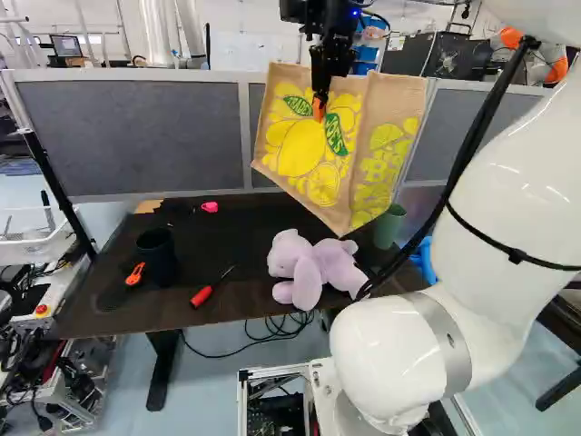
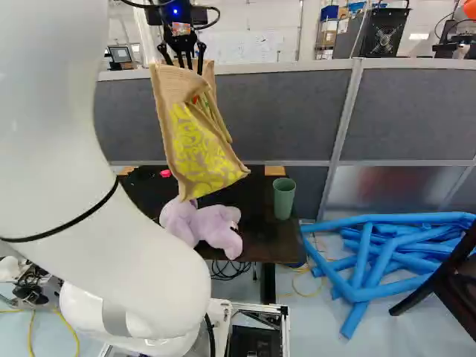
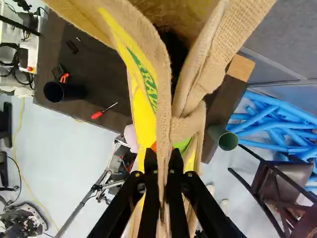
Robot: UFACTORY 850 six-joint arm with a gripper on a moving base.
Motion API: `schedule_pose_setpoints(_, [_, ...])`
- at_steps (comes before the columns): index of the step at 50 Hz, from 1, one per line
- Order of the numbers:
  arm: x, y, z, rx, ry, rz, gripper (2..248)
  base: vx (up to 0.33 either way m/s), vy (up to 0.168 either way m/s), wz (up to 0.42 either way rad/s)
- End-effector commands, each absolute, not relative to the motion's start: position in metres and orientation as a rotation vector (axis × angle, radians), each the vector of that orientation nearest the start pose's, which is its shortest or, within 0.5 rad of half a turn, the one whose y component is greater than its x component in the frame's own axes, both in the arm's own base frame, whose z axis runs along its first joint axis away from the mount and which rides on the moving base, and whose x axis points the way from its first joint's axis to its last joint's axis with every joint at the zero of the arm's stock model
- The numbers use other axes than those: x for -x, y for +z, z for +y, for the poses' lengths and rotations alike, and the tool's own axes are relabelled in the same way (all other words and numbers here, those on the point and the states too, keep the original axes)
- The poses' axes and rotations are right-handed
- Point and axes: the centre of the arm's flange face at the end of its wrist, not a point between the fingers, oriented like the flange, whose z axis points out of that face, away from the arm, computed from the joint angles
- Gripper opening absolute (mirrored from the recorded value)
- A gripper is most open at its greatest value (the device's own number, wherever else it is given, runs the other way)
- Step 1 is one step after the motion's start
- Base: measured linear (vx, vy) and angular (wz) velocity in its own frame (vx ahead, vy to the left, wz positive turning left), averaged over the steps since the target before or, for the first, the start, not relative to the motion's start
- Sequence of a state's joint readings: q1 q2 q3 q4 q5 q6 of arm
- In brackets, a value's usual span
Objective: Pick up the bag on the ground and place it on the table
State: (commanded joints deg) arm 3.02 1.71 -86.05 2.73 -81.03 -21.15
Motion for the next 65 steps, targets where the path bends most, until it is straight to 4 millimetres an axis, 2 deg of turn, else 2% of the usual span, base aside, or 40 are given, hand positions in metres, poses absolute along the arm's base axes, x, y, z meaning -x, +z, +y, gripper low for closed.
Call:
schedule_pose_setpoints(32, [-0.4297, 0.7977, 0.0267, 2.913, -0.197, -1.146, 22, 0.0, 0.0, 0.0])
schedule_pose_setpoints(65, [-0.4297, 0.7977, 0.0267, 2.69, -0.196, -1.643, 22, 0.0, 0.0, 0.0])
